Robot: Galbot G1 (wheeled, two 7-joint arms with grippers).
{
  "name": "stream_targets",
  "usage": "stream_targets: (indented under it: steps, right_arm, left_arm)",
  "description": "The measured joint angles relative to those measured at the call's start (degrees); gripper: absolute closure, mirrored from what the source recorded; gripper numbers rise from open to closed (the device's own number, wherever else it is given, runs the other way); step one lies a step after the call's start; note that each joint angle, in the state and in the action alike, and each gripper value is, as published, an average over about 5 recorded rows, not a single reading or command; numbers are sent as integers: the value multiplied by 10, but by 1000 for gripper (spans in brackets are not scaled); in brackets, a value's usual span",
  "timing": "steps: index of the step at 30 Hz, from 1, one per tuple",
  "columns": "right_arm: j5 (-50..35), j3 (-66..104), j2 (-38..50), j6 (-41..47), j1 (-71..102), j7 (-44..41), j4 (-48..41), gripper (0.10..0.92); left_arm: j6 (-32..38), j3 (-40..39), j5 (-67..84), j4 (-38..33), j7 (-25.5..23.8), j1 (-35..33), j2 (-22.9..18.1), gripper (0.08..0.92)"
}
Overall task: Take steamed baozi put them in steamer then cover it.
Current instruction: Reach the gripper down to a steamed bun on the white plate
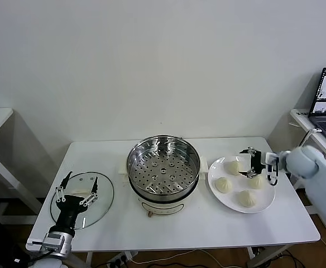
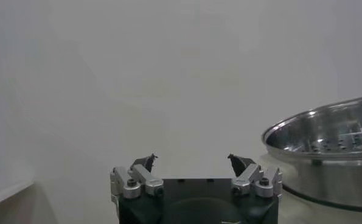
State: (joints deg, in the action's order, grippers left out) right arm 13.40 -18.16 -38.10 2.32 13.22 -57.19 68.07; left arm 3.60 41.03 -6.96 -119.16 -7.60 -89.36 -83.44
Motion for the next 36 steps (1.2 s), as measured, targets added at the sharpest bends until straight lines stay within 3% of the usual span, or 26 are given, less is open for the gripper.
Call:
stream_targets:
  steps: [13, 36]
  right_arm:
    - [63, -102, -85, -16, -106, -70, -148, 203]
    - [153, -89, -209, -51, -123, -55, -310, 203]
  left_arm:
    - [1, 7, 2, 8, 0, 7, -3, 177]
    - [9, 14, 4, 16, -2, 4, -8, 177]
